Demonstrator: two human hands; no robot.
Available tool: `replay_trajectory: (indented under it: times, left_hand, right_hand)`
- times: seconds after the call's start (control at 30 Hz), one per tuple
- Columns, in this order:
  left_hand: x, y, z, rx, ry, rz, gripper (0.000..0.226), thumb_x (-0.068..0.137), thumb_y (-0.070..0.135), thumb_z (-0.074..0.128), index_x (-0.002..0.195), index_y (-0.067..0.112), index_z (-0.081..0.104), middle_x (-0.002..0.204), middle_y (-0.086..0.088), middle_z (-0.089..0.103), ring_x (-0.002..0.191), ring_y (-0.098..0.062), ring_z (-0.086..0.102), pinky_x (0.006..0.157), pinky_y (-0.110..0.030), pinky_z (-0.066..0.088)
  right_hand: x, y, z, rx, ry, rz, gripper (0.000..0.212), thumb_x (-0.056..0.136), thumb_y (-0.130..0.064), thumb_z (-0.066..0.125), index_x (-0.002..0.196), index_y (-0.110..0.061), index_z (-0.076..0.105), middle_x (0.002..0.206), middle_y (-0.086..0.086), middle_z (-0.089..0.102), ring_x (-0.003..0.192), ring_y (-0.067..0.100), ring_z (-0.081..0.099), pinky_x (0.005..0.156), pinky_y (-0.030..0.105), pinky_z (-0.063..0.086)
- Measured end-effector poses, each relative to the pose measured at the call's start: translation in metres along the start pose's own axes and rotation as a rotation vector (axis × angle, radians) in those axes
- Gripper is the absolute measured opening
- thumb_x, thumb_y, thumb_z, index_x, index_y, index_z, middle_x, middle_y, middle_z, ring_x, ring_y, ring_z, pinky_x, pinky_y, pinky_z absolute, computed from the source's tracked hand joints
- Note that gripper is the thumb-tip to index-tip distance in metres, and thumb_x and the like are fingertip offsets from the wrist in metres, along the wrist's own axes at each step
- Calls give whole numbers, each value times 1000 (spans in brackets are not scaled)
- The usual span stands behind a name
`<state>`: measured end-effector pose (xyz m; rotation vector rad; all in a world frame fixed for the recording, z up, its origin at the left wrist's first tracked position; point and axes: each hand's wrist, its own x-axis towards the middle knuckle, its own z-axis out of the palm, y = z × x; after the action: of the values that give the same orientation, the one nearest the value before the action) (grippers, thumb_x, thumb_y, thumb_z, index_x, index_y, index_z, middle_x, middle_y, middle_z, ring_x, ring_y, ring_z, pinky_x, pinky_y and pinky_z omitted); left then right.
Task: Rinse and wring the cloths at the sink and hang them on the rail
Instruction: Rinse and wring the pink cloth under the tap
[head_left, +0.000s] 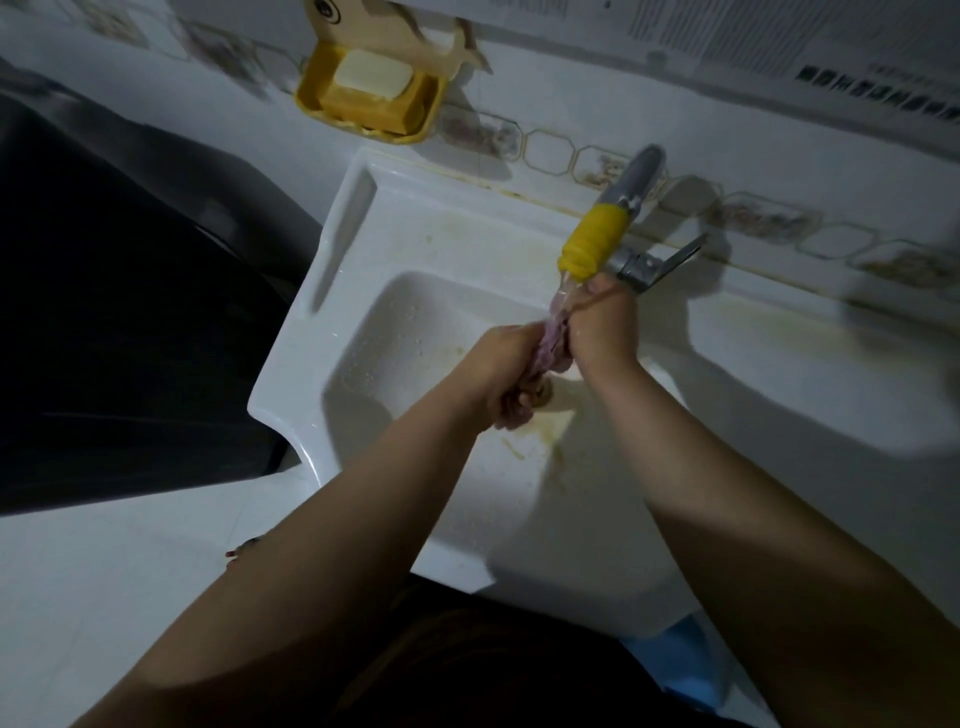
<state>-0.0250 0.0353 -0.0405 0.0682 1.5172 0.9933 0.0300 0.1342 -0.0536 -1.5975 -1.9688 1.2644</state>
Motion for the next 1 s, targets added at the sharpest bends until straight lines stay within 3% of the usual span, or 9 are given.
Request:
replay_trajectory:
  times: [0.17,0.27,0.37,0.5,0.67,0.77,0.83,0.93,1.0]
  left_hand:
    - [13,-28,-35,210,328,91,40,99,43,46,113,9,63,106,-9,65,96,-21,60,81,-20,48]
    - [9,-40,-37,-144,103,-212,77,95,65,27,125,-1,53,123,-14,59,119,-31,55,102,-44,43]
    - [9,-30,-40,-558,-79,-168,86,91,71,24,128,-2,52,118,-20,61,108,-32,59,94,-42,47]
    - [0,0,-38,-453,-49,-39,22,99,24,47,93,6,57,63,-4,63,49,-10,60,48,-17,49]
    - [-10,9,-38,-136,0,105,21,97,19,51,84,7,62,57,-3,65,48,-12,60,49,-17,46]
    - [-20,11,-28,-84,-109,164,30,101,21,42,79,6,55,61,-8,58,49,-15,56,51,-20,46]
    - [-24,13,-28,-96,-205,212,30,103,23,38,79,8,48,61,-10,46,48,-17,47,46,-19,43]
    - [-23,14,-45,-19,-175,309,44,99,37,45,78,0,55,71,-29,52,64,-45,47,70,-39,45]
    - [-17,11,-58,-15,-18,339,50,98,40,47,87,-6,63,88,-38,59,81,-54,54,81,-51,44]
  right_hand:
    - [-12,-8,-15,564,-107,287,25,89,-15,53,64,-16,56,41,-6,54,36,7,50,42,17,36]
    - [-38,-11,-17,635,-395,387,22,92,-27,55,77,-14,66,62,5,69,50,16,63,48,23,46]
    - [-65,-7,-22,428,-626,187,21,94,-17,55,78,-19,68,74,8,66,59,17,58,55,26,47]
    - [-83,9,-32,172,-851,90,23,91,-13,61,110,-24,55,97,3,63,79,13,60,62,15,49]
    - [-57,42,-24,213,-447,186,53,92,6,49,135,-22,34,119,6,52,84,6,58,66,17,48]
    - [-37,50,-9,105,-511,44,63,89,7,51,144,-19,31,136,1,41,115,11,47,81,12,41]
    - [-30,52,-1,121,-610,53,46,92,-1,56,134,-14,45,121,-2,53,105,12,54,75,8,44]
    - [-26,54,-1,147,-672,117,5,90,-10,61,91,-12,57,82,3,61,76,17,57,68,22,46]
    - [-25,59,-7,177,-617,145,26,87,-15,66,71,-20,46,67,-2,53,68,16,50,67,29,39]
